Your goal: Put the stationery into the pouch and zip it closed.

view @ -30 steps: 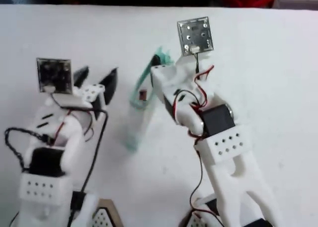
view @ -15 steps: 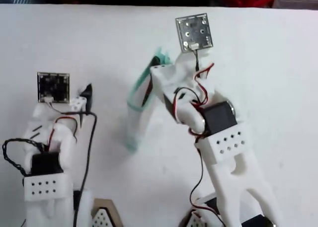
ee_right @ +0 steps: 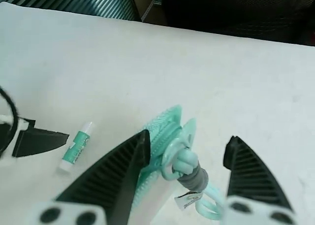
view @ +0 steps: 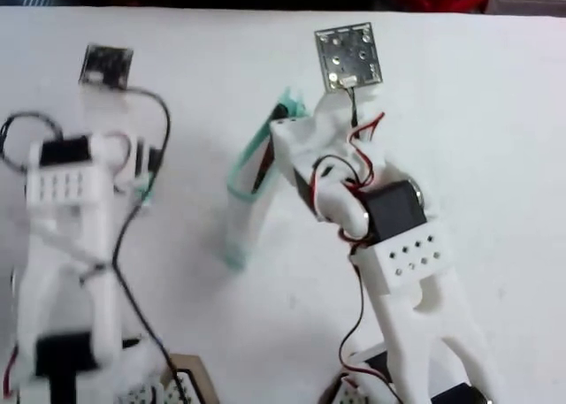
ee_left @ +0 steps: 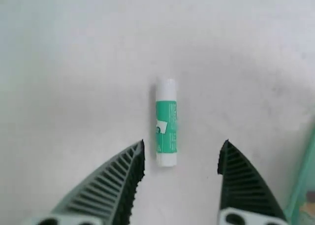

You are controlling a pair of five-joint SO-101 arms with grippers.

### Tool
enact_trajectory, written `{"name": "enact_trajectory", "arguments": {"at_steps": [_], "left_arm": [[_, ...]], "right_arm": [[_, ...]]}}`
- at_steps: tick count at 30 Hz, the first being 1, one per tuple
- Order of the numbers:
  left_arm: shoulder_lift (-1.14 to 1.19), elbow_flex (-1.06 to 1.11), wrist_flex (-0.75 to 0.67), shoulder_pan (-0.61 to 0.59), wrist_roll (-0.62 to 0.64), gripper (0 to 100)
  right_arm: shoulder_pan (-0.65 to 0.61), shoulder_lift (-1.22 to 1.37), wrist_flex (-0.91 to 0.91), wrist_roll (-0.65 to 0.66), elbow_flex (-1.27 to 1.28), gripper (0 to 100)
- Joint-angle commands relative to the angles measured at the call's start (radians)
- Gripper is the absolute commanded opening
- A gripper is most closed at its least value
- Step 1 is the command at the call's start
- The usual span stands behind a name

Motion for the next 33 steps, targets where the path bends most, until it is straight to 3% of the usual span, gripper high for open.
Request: {"name": "enact_trajectory", "arguments": {"at_steps": [1, 14, 22, 24, 27, 33], "left_arm": [[0.216, -0.190, 0.021, -0.035, 0.021, 24], [0.739, -0.526, 0.040, -0.059, -0.029, 24], [0.875, -0.647, 0.040, -0.035, -0.080, 3], [0.881, -0.651, 0.044, -0.031, -0.080, 3], [0.842, -0.701, 0.161, -0.015, -0.080, 2], [0.575, -0.974, 0.592, 0.062, -0.078, 2]], "right_arm": [[-0.008, 0.013, 0.027, 0.000, 0.011, 24.7], [-0.004, 0.013, 0.021, 0.000, 0.051, 24.7], [-0.004, 0.013, 0.022, 0.000, 0.051, 24.7], [-0.004, 0.013, 0.022, 0.000, 0.051, 24.7], [-0.004, 0.013, 0.022, 0.000, 0.052, 24.7], [-0.004, 0.013, 0.022, -0.002, 0.052, 24.7]]}}
